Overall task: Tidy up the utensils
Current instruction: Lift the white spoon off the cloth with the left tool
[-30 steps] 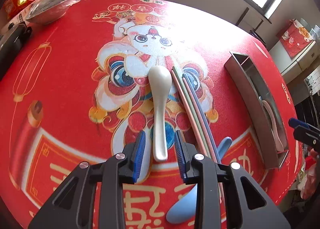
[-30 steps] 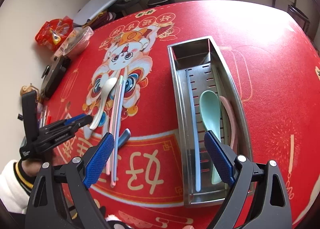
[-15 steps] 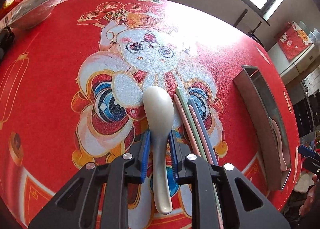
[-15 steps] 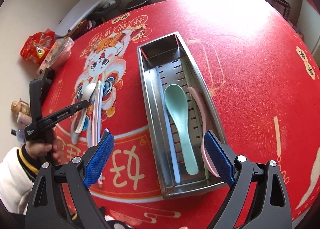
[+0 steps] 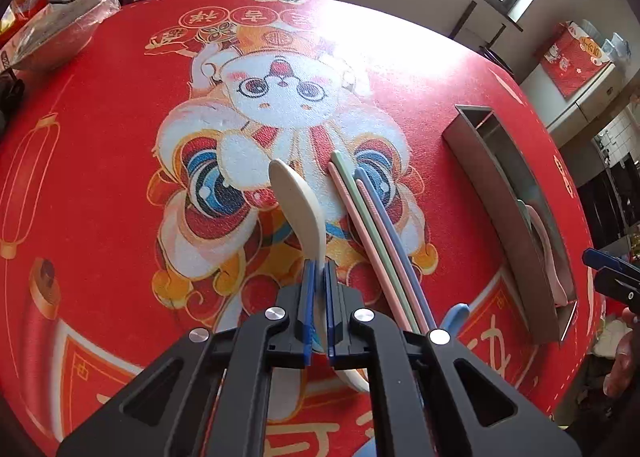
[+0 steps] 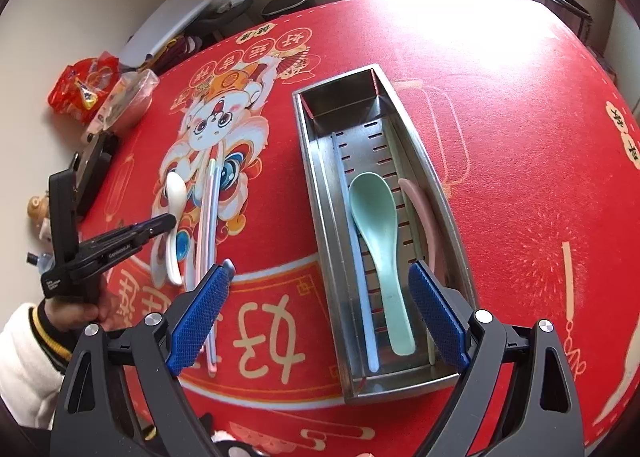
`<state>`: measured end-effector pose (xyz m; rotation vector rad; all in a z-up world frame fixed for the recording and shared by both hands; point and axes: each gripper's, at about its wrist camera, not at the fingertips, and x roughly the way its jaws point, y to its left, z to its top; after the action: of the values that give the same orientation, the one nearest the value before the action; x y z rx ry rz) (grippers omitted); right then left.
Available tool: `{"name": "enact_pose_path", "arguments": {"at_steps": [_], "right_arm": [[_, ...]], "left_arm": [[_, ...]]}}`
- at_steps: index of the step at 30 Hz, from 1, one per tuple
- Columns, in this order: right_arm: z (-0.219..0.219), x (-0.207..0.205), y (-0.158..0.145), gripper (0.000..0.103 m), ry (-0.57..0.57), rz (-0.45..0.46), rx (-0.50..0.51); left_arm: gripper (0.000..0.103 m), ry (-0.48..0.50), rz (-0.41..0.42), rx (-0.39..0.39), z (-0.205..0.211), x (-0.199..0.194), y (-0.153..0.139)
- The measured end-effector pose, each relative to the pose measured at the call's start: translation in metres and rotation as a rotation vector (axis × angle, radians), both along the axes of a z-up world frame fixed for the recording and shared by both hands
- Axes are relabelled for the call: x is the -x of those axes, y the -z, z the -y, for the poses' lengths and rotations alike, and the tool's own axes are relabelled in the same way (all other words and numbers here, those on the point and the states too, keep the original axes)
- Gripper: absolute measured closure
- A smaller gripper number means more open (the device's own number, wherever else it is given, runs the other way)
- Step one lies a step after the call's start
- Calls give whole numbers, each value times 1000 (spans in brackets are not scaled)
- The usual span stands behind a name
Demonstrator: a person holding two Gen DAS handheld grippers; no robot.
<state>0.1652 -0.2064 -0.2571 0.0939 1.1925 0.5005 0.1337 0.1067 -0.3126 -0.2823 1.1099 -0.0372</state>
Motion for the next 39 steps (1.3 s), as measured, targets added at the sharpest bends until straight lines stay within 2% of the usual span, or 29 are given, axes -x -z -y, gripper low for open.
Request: {"name": "enact_pose_path", "arguments": {"at_steps": [7,10,14,16,18,28,33,39], "right_arm": [[1,2,-1,15,-6,1,-1],[5,2,-1,15,2,-2,-4],[8,2,-2,15,8,-1,-6],[10,3,-2,15,11,0,-7],[11,3,-2,15,14,0,-8],[13,3,-4,15,18,3,-10],[14,3,-3,15,16,-2,-16],[13,4,-2,15,17,-9,-23]], "left_arm": [[96,19,-1,15,11,3,-2],[92,6,-7,3,11,3,0],[82,-3,-10,35,9,5,0],[81,3,-7,57,11,6,0],[79,1,-11,45,13,6,0],[79,-34,-56,165,8,10,13],[88,-43,-59,182,11,14,19],[90,-49,-25,152,12,20,14]]}}
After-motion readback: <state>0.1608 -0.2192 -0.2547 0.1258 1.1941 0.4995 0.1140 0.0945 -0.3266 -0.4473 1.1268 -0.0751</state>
